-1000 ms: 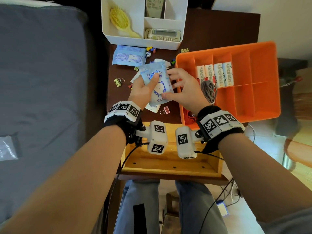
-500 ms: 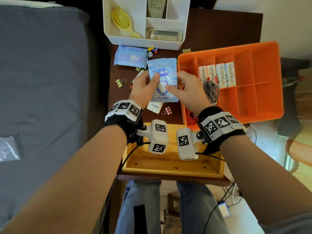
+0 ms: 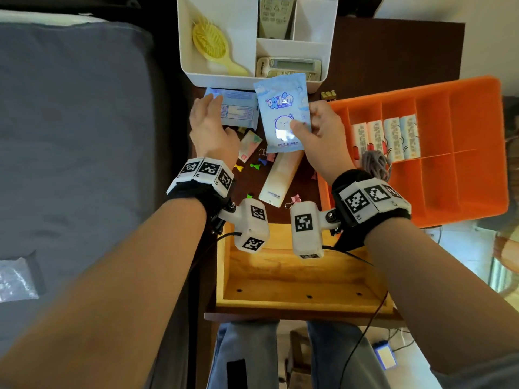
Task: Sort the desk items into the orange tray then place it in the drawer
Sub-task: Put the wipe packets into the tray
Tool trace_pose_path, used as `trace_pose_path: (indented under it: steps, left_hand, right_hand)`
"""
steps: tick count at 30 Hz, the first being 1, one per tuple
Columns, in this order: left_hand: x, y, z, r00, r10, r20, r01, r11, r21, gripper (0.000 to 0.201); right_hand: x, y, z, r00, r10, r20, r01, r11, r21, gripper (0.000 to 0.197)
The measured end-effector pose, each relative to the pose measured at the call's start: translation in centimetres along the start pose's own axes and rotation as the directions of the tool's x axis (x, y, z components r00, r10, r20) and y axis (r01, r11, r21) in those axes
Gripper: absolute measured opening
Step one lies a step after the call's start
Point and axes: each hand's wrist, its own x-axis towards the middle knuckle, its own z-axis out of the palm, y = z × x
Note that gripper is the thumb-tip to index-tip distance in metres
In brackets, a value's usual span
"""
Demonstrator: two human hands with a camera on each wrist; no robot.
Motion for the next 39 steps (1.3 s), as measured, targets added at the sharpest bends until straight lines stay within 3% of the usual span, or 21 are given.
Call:
trace_pose_path:
  steps: [4, 10, 14, 19, 24, 32, 39]
  left_hand:
    - [1.1, -0.6, 0.3, 0.991, -0.042, 0.125, 0.024, 0.989, 0.148, 0.07]
    - [1.8, -1.5, 1.0, 0.992, -0.011, 0.128, -0.009, 0.988, 0.155, 0.061]
    - [1.6, -1.5, 1.1, 0.997, 0.057, 0.052, -0.061, 0.994, 0.086, 0.048]
    - [1.2, -1.1, 0.5, 0.983, 0.112, -0.145, -0.116, 0.993, -0.021, 0.036]
    - [0.6, 0.1, -0.7, 0.984, 0.07, -0.165, -0.066, 0.997, 0.028, 0.032]
    - [-1.6, 1.6, -1.3, 0.997, -0.038, -0.07, 0.03, 0.993, -0.115, 0.032]
    - [-4.1, 2.4, -1.1, 0.999, -0.021, 0.046, 0.03, 0.975, -0.219, 0.031]
  right_hand:
    - [0.6, 0.0, 0.6, 1.0, -0.007, -0.024, 0.007, 1.0, -0.012, 0.02]
    - [1.0, 0.1, 1.2, 1.0, -0.005, -0.01, 0.004, 1.0, -0.023, 0.021]
    - [0.9, -0.1, 1.1, 1.0, -0.002, -0.004, 0.002, 1.0, -0.001, 0.021]
    - [0.4, -0.4, 0.7, 0.998, -0.032, -0.049, 0.033, 0.999, 0.021, 0.021]
    - [-0.1, -0.6, 0.0, 0.994, -0.035, -0.104, 0.04, 0.998, 0.047, 0.022]
    - [-2.1, -0.7, -0.5, 0.998, 0.008, -0.067, -0.004, 0.998, 0.061, 0.022]
    - [-3.5, 0.0, -1.4, 0.996, 0.055, -0.067, -0.047, 0.993, 0.11, 0.021]
